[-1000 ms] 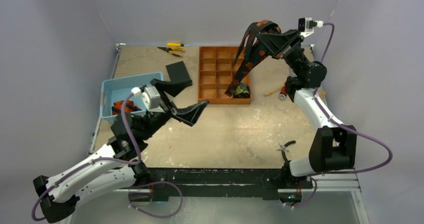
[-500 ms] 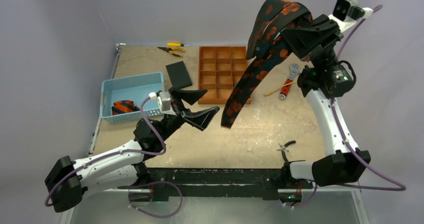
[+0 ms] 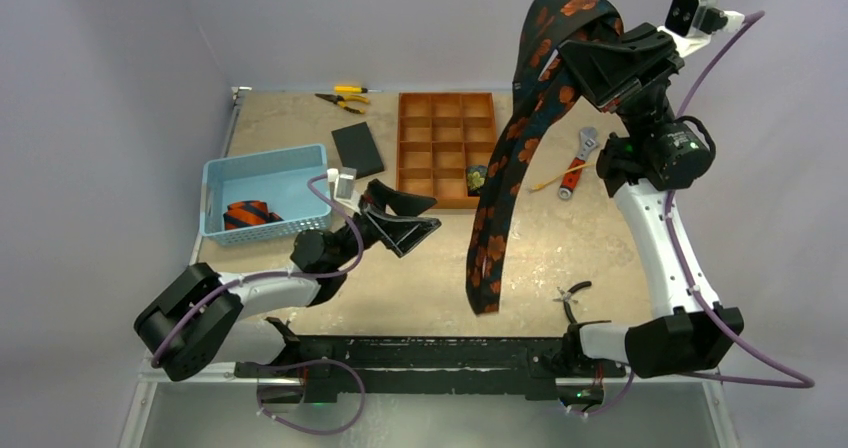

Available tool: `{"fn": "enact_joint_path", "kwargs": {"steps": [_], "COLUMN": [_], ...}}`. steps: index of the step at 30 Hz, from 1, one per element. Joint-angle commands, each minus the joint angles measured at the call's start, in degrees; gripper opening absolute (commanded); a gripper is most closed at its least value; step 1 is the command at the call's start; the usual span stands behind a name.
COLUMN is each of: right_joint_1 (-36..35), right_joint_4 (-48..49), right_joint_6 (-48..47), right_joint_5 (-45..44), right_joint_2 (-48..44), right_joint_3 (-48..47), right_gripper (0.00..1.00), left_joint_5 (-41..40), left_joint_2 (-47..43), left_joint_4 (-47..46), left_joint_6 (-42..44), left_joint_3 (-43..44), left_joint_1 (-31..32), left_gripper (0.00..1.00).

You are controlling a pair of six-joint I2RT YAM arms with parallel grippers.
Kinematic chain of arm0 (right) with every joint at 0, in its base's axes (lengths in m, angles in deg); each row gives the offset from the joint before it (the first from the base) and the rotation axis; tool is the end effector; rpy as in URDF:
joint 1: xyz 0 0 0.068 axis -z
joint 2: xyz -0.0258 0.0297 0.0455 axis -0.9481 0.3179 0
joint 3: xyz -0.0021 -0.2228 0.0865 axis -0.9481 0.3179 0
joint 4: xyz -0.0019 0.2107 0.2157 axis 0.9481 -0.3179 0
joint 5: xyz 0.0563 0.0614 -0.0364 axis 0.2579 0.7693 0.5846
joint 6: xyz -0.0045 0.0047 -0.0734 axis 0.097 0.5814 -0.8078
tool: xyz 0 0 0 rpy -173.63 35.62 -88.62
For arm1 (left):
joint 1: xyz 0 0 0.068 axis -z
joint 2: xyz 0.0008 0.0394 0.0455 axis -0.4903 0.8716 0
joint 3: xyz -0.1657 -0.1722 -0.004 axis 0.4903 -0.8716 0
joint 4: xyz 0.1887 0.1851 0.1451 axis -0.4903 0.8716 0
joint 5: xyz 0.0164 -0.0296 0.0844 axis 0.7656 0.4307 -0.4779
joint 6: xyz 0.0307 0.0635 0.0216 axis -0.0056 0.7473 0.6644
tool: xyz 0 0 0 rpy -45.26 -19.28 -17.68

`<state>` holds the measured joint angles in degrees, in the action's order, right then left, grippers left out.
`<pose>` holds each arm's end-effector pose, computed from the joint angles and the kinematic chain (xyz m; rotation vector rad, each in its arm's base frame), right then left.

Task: Roll the ties
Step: Flatten out the tie at the center of the board.

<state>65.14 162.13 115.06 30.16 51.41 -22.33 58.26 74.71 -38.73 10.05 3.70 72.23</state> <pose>0.2528 0.0640 0.5466 -0.3372 0.6702 1.8241 0.2015 -0.2122 0.2038 0.1763 1.2400 -1.6882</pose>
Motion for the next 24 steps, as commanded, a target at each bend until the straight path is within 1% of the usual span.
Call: {"fn": "enact_joint_path", "kwargs": {"steps": [1, 7, 11, 14, 18, 19, 21, 24], "right_joint_1": [-0.26, -1.50, -2.82, -4.26, -6.22, -6.55, -6.90, -7.11], "right_joint_4": [-0.61, -3.94, -9.55, -13.28, -17.44, -17.67, -17.50, -16.98], "right_joint_6": [-2.05, -5.26, -10.10, -14.50, -18.86, -19.26, -19.38, -19.08], "right_joint_5": [-2.16, -1.62, -0.69, 0.15, 0.85, 0.96, 1.22, 1.29], "right_joint_2": [-1.08, -1.17, -2.21, -2.64, -3.03, -3.05, -2.90, -2.51], "right_joint_3": [-1.04, -3.07, -5.10, -6.93, -8.92, -9.14, -9.29, -9.25], "right_gripper": [0.00, 0.00, 0.00, 0.00, 0.00, 0.00, 0.00, 0.00], "left_joint_5": [9.16, 13.48, 12.15, 11.62, 13.54, 14.10, 16.73, 20.93], "left_joint_2": [-0.13, 3.46, 3.89, 1.96, -1.76, -2.34, -2.46, -0.81], "left_joint_4": [-19.67, -19.52, -18.11, -11.60, 3.75, 6.23, 9.79, 11.32], "left_joint_6": [-3.07, -2.09, 3.02, 8.76, 18.65, 20.41, 22.71, 23.88], "left_joint_3": [6.10, 12.06, 13.44, 15.42, 20.45, 21.47, 24.05, 26.72], "left_joint_1": [-0.08, 0.19, 0.07, 0.03, 0.15, 0.32, 0.90, 3.23], "left_gripper": [0.99, 0.99, 0.99, 0.99, 0.99, 0.99, 0.99, 0.99]}}
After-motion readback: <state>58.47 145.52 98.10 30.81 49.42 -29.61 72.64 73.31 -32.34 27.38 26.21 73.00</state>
